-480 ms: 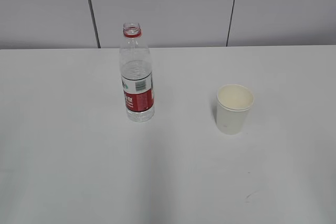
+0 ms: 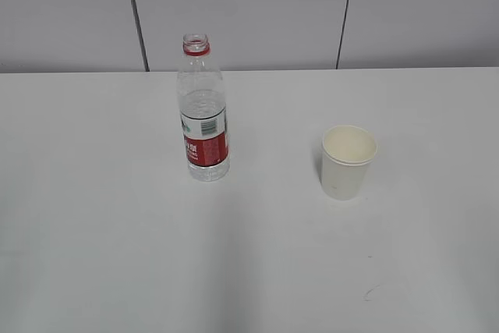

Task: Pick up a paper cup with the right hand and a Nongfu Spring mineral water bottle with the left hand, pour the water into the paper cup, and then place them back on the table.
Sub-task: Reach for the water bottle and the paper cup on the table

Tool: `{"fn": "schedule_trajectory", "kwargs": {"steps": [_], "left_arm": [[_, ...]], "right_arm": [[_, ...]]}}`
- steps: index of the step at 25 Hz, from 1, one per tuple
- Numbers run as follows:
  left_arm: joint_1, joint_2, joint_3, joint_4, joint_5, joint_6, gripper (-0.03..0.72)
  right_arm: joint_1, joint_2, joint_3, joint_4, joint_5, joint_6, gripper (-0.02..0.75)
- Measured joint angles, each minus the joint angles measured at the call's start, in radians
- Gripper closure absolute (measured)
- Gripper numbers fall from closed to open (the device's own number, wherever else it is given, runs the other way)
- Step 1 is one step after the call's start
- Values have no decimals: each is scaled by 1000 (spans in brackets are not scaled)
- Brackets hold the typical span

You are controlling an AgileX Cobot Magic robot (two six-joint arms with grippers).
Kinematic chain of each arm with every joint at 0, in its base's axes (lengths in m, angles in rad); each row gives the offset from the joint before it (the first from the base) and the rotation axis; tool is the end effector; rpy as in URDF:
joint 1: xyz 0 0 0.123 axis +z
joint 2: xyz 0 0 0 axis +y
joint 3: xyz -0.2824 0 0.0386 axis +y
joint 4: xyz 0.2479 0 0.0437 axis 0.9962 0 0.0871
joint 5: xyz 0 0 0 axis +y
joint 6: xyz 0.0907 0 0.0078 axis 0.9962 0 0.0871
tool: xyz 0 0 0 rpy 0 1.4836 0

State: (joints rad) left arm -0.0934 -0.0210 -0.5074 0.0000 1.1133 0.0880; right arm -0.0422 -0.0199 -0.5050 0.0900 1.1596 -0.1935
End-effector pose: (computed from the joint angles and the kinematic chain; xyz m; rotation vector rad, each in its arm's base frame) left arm -0.0111 0.0010 0.2748 0.1874 2.0600 -0.0033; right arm -0.0127 0.0080 0.2708 -0.1708 2.1080 -0.0317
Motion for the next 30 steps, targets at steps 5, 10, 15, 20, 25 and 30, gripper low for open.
{"fn": "schedule_trajectory", "kwargs": {"steps": [5,10,15,20,25,30], "left_arm": [[0,0,0,0,0,0,187],[0,0,0,0,0,0,187],[0,0,0,38,-1,0,187],[0,0,0,75,-3,0,188],[0,0,0,75,-3,0,188],[0,0,0,0,-2,0,205]], "right_arm": [[0,0,0,0,0,0,145],[0,0,0,0,0,0,146],[0,0,0,0,0,0,146],[0,0,0,0,0,0,146],[0,0,0,0,0,0,146],[0,0,0,0,0,0,146]]}}
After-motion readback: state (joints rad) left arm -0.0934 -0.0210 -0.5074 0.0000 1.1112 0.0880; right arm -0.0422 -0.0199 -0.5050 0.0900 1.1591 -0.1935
